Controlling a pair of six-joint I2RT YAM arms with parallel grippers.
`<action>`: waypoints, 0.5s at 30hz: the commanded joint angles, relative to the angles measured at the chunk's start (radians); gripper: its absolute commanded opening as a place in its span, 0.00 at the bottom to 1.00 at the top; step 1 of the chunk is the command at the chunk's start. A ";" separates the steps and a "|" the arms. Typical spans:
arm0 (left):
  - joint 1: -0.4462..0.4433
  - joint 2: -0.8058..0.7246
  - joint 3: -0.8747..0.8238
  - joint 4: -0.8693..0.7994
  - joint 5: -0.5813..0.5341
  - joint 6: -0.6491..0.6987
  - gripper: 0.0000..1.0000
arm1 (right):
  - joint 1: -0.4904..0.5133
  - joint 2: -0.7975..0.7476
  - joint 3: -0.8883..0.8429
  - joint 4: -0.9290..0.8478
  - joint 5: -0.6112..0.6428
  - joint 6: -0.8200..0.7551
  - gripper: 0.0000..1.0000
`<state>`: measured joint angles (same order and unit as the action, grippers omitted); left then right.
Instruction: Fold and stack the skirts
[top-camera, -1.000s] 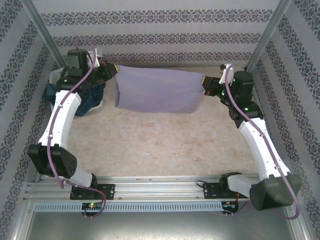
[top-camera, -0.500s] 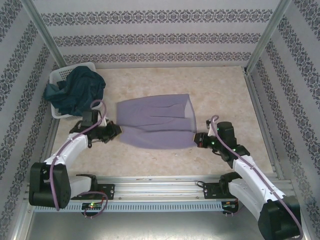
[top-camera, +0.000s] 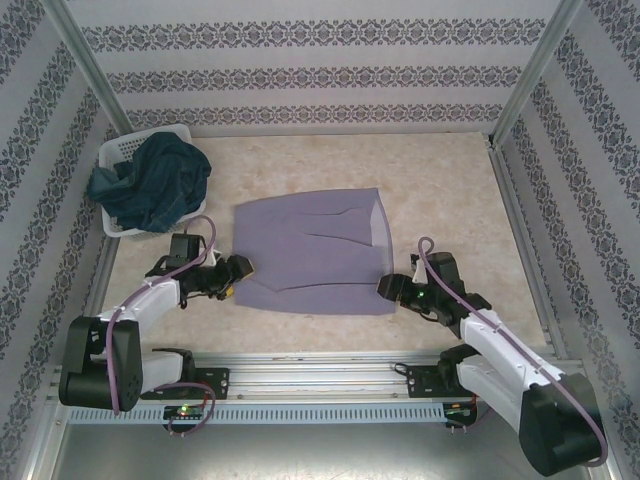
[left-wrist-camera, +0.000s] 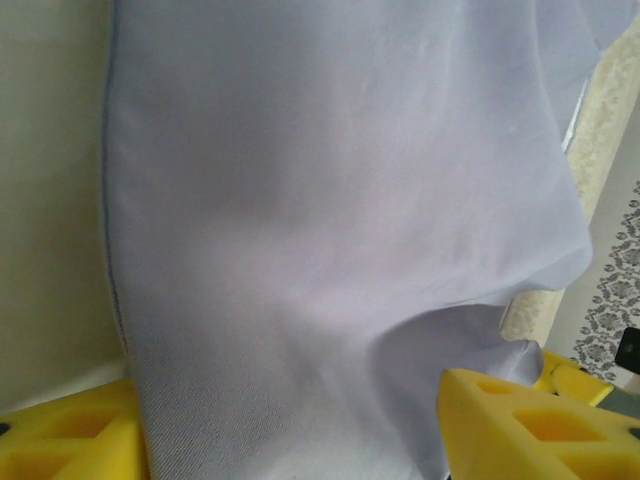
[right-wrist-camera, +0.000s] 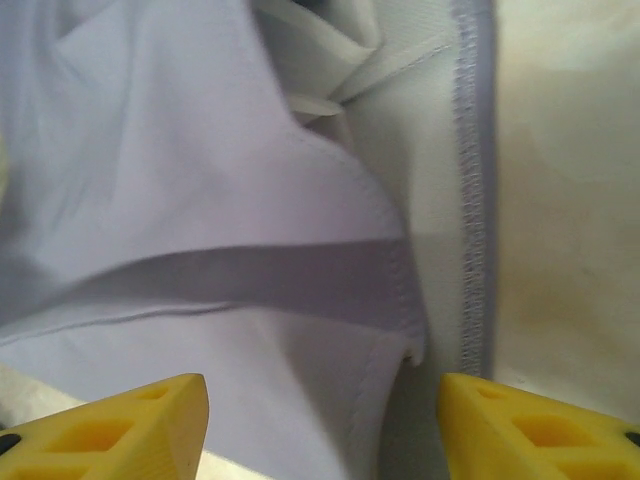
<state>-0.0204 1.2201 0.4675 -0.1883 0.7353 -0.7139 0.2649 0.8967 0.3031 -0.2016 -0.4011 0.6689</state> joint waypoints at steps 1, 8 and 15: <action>-0.006 -0.050 -0.020 -0.008 -0.018 -0.002 0.67 | 0.004 0.037 0.035 -0.031 0.081 0.028 0.63; -0.007 -0.197 -0.069 -0.108 -0.027 -0.013 0.69 | 0.006 0.078 0.031 0.032 -0.041 0.003 0.51; -0.016 -0.336 -0.088 -0.277 -0.070 -0.060 0.68 | 0.005 0.081 0.034 -0.022 -0.062 -0.001 0.53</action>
<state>-0.0254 0.9138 0.3779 -0.3351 0.6975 -0.7467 0.2649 0.9771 0.3145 -0.1864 -0.4480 0.6746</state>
